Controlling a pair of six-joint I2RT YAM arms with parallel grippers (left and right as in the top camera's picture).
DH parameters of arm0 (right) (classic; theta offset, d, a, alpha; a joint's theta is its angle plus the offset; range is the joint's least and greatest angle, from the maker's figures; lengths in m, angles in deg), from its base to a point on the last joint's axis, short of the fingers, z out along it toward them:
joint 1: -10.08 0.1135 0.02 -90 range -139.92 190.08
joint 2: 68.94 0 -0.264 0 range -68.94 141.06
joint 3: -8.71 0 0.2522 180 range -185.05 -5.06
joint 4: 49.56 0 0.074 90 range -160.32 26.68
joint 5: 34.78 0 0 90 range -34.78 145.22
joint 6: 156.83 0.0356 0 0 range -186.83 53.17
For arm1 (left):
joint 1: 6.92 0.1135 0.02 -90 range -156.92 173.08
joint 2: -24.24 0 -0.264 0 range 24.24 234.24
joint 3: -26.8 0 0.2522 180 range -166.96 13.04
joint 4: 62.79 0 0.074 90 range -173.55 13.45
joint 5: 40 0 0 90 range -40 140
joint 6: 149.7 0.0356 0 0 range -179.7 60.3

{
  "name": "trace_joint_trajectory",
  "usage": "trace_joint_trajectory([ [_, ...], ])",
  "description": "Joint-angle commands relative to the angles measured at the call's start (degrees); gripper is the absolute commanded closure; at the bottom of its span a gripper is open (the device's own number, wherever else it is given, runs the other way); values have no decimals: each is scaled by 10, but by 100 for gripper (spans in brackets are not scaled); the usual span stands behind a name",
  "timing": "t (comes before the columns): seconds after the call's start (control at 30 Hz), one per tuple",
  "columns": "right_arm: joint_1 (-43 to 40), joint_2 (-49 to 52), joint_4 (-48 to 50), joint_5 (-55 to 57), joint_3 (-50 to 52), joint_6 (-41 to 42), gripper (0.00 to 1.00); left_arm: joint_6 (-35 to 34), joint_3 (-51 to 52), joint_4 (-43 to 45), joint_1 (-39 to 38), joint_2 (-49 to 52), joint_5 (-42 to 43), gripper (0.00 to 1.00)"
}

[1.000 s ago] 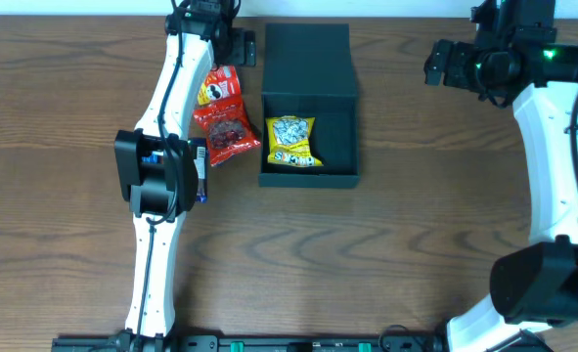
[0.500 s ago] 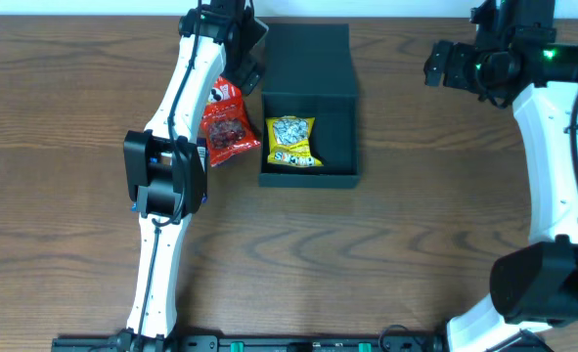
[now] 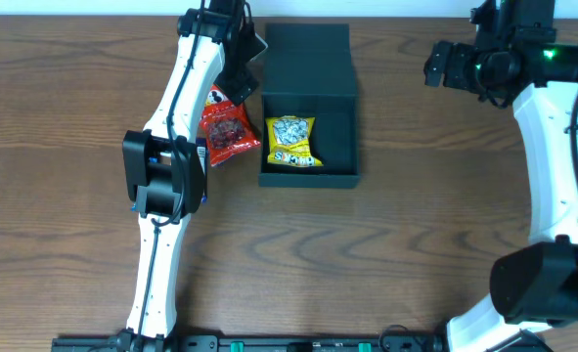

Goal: Pack container

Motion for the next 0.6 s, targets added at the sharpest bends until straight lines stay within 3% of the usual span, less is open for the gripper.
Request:
trace_joint_trajectory([
  [0.0, 4, -4, 1, 2, -4, 10, 1, 27, -10, -3, 6, 9, -4, 4],
  [0.57, 4, -4, 5, 2, -4, 10, 1, 29, 35, 36, 27, 12, 1, 4],
])
